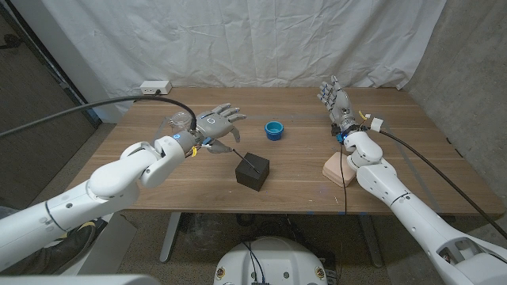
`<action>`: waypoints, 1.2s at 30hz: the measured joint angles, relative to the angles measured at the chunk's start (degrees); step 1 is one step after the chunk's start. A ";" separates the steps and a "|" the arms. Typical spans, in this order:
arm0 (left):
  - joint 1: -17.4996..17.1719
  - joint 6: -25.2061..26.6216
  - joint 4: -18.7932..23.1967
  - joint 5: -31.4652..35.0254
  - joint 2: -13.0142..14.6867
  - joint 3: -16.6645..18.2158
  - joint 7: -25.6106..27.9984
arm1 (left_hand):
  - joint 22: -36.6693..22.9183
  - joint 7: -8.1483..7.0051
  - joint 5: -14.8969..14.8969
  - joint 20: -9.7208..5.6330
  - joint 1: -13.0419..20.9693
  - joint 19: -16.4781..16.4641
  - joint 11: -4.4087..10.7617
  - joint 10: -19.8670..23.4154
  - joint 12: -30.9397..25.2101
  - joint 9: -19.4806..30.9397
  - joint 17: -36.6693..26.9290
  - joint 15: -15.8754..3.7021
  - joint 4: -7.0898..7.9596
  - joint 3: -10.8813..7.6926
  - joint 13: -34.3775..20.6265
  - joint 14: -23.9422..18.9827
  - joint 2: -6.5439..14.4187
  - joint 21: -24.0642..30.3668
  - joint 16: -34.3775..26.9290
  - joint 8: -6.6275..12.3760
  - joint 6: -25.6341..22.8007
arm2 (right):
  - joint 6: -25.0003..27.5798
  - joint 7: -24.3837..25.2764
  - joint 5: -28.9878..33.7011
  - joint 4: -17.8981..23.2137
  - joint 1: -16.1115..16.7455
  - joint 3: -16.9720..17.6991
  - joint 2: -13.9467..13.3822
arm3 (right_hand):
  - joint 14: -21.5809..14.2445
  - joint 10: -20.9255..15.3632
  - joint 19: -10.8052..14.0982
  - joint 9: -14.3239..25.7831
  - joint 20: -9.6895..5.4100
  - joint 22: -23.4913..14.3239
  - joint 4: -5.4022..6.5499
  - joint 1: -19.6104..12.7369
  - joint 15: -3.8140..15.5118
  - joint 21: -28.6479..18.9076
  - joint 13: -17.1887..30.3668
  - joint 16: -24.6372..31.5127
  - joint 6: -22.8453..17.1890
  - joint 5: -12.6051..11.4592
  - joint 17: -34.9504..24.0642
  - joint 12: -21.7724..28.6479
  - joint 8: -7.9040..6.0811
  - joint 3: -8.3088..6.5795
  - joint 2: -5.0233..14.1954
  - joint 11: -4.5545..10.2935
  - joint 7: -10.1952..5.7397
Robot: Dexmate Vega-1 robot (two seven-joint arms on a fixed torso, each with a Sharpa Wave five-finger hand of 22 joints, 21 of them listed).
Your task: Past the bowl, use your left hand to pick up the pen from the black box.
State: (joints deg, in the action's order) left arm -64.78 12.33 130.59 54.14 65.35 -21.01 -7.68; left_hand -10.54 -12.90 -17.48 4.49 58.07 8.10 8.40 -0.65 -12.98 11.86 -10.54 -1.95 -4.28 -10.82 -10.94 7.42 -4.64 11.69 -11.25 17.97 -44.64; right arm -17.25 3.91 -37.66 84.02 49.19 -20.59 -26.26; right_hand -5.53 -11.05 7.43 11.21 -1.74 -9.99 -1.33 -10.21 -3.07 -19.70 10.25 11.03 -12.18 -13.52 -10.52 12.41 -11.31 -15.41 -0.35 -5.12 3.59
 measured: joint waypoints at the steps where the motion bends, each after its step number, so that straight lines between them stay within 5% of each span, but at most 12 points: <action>1: 0.00 0.00 0.00 0.00 0.00 0.00 0.00 | 0.00 0.00 0.00 0.00 0.09 0.00 0.00 0.00 0.00 0.00 0.00 0.00 0.00 0.00 0.00 0.00 -0.09 0.00 0.00 0.00 0.00 | 0.00 0.00 0.00 0.00 0.00 0.00 0.00 | 0.00 0.00 0.00 0.00 0.00 0.00 0.00 0.00 0.00 0.00 0.00 0.00 0.00 0.00 0.00 0.00 0.00 0.00 0.00 0.00 0.00; 36: -0.47 -5.32 -1.34 2.21 -0.61 0.42 2.57 | 0.01 0.00 -0.96 -0.63 0.84 0.01 0.61 1.43 0.00 -0.01 0.01 -0.02 -0.25 1.04 -0.14 -0.58 0.66 0.00 0.01 0.00 -2.06 | 1.19 -0.28 -0.28 -1.38 -1.21 -0.57 0.60 | 0.00 0.00 0.31 0.00 -0.32 -0.28 -0.15 0.00 0.00 0.63 0.00 0.00 0.00 0.00 0.00 -0.44 0.00 0.15 0.00 0.00 0.00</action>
State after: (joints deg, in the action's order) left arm -65.25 7.01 129.25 56.35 64.74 -20.58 -5.10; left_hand -10.53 -12.90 -18.44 3.86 58.91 8.11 9.02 0.78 -12.98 11.85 -10.53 -1.97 -4.53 -9.77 -11.08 6.85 -3.98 11.69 -11.24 17.97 -46.70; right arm -16.06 3.63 -37.94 82.64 47.98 -21.16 -25.66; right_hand -5.53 -11.05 7.74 11.21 -2.06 -10.28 -1.48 -10.21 -3.07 -19.07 10.25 11.03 -12.18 -13.52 -10.52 11.97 -11.31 -15.25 -0.35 -5.12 3.59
